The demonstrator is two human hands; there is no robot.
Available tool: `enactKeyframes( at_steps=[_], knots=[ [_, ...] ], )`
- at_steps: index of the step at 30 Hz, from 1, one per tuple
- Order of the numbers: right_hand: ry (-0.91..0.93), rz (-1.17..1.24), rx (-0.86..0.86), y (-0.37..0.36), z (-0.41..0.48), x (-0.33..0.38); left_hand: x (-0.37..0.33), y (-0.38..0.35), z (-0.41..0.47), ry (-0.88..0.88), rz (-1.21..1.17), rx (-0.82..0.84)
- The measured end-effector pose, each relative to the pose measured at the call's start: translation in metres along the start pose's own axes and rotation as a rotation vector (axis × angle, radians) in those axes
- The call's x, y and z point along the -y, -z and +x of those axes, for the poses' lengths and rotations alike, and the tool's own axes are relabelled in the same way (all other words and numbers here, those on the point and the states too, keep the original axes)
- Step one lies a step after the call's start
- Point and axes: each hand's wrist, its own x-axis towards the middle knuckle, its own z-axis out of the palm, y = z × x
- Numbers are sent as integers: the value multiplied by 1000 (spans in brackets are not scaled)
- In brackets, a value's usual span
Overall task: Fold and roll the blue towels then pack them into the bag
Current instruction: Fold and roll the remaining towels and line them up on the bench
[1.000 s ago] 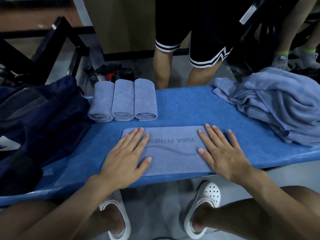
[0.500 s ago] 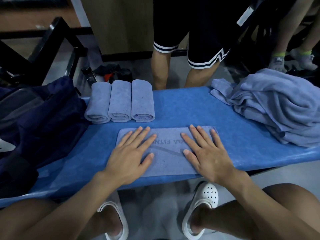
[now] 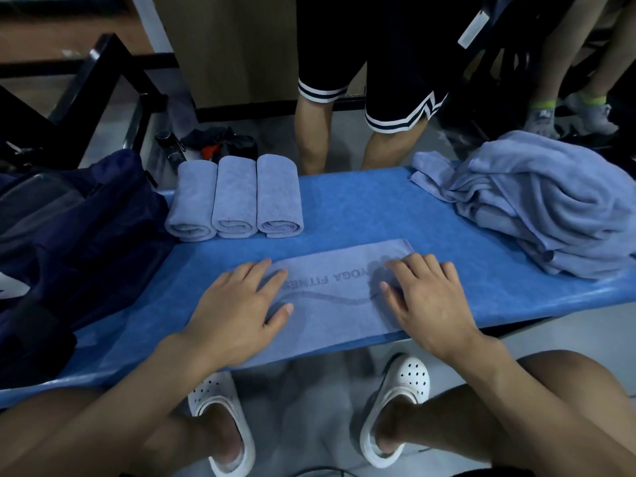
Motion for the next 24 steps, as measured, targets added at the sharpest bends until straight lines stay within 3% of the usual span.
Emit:
enactKeyframes(
  at_steps=[8,14,16,21,24],
  knots=[
    [67,19,71,-5,2,3,-8,3,13,-154,37,48],
    [-40,-57,61,-1,1,7,-20,13,1,-180,62,5],
    [-10,-44,78,-4,3,7,-24,20,3,-190,19,30],
    [148,-25,118,-10,28,-3,-33,24,29,-290,-83,-107],
    [147,44,224,-11,28,-8,-36,14,40,-303,-149,28]
  ],
)
